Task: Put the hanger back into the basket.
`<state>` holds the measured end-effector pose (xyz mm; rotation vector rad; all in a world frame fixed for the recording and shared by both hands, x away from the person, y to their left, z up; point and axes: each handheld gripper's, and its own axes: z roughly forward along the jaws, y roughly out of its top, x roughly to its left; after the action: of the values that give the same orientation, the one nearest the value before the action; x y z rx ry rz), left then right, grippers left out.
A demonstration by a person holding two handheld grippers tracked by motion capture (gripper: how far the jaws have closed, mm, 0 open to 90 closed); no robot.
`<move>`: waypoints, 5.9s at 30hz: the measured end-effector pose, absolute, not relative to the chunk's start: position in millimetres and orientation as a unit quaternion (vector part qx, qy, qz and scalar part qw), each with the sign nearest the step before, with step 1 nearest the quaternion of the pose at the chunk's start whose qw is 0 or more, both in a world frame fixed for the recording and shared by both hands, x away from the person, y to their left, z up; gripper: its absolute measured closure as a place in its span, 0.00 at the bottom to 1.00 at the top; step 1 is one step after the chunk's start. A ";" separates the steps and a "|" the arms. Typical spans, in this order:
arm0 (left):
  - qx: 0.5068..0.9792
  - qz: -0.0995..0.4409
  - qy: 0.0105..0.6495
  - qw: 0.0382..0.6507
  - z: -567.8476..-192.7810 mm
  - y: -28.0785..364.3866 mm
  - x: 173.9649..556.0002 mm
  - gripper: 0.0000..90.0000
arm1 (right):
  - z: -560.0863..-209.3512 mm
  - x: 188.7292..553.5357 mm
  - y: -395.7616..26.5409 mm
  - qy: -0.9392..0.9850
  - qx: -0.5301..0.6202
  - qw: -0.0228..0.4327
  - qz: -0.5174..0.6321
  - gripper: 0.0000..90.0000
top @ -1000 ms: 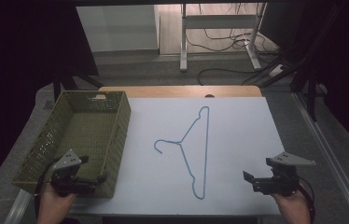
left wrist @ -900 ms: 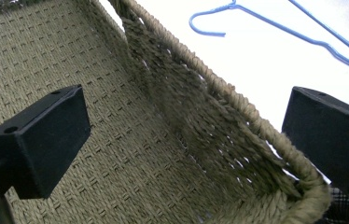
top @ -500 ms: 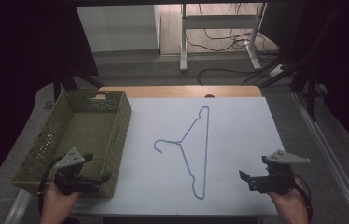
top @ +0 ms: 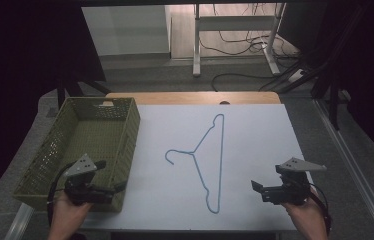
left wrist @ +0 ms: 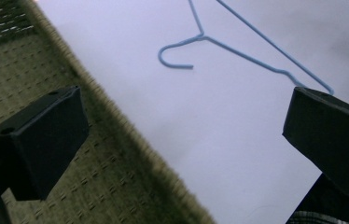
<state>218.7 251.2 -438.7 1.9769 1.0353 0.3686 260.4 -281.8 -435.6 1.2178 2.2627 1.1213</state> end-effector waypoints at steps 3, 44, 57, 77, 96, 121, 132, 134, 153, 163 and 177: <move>0.796 0.141 0.403 0.430 -436.1 241.2 220.8 0.00 | -435.8 261.6 -279.0 0.796 0.428 0.161 0.396 0.00; 0.833 0.088 0.335 0.432 -478.0 142.6 246.8 0.00 | -434.0 290.0 -214.1 0.834 0.383 0.129 0.377 0.02; 0.847 0.098 0.327 0.408 -492.7 135.2 248.2 0.00 | -439.6 306.9 -176.5 0.849 0.349 0.117 0.380 0.14; 0.841 0.084 0.341 0.411 -496.0 144.0 248.4 0.00 | -468.2 358.7 -122.8 0.876 0.307 0.080 0.364 0.53; 0.843 0.087 0.341 0.407 -495.7 145.5 247.4 0.00 | -500.8 384.9 -56.0 0.897 0.252 0.079 0.353 0.79; 0.849 0.087 0.337 0.397 -497.5 143.7 247.8 0.00 | -523.1 439.1 -62.8 0.927 0.193 0.066 0.315 0.90; 0.846 0.084 0.338 0.404 -496.6 143.9 247.6 0.00 | -517.9 436.3 -64.9 0.924 0.207 0.069 0.313 0.96; 0.847 0.084 0.337 0.403 -496.5 143.1 247.4 0.00 | -510.7 433.5 -66.5 0.919 0.219 0.076 0.320 0.96; 0.820 0.013 0.378 0.431 -486.9 113.1 288.0 0.08 | -472.0 415.3 -83.4 0.893 0.232 0.120 0.365 0.96; 0.819 -0.014 0.404 0.407 -513.7 77.3 330.5 0.48 | -465.2 412.3 -84.8 0.890 0.229 0.126 0.374 0.96; 0.790 -0.061 0.453 0.409 -516.4 64.5 344.8 0.86 | -464.1 410.3 -88.0 0.884 0.229 0.135 0.384 0.96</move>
<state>344.8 64.5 -516.4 1.9901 1.1416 -0.1549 410.3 -88.0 -464.1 0.6628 2.5619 1.1126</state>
